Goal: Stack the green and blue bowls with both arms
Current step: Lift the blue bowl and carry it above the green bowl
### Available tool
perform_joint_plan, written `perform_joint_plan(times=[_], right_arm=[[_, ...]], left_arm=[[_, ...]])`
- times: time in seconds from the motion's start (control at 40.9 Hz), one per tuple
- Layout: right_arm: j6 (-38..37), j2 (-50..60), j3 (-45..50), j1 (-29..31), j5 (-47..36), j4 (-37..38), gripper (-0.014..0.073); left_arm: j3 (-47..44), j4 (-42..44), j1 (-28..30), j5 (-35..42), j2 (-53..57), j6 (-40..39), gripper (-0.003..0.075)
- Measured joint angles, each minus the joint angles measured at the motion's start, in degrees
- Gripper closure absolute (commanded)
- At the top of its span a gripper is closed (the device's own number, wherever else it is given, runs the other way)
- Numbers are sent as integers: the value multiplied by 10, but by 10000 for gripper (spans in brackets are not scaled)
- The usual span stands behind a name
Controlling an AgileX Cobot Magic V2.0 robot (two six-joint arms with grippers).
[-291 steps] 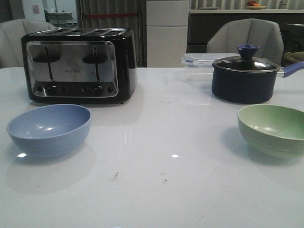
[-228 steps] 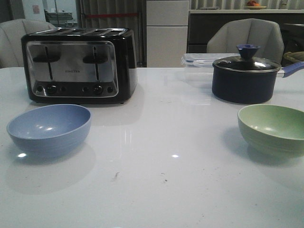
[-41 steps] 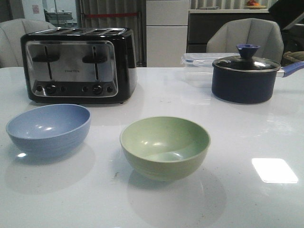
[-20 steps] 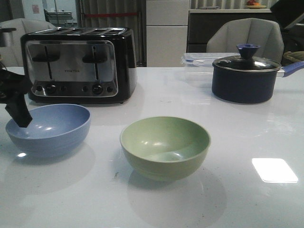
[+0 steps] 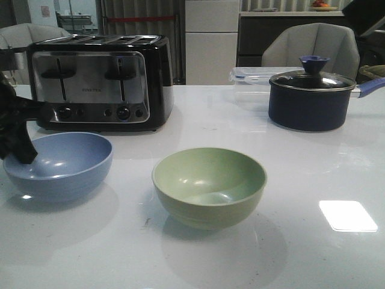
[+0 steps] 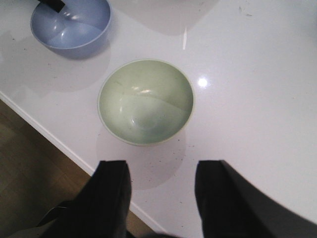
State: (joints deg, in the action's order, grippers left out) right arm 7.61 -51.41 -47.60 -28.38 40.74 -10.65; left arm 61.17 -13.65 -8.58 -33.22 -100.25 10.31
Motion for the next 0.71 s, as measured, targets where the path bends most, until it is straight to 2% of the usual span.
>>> perform_joint_plan(times=[0.22,0.415,0.708], right_arm=[[0,0,0,0,0,0,167],[0,0,0,0,0,0,167],[0,0,0,0,0,0,167]], left_arm=[[62,-12,-39,-66,31,0,627],[154,-14,-124,-128,41,0,627],[180,-17,-236,-103,40,0,627]])
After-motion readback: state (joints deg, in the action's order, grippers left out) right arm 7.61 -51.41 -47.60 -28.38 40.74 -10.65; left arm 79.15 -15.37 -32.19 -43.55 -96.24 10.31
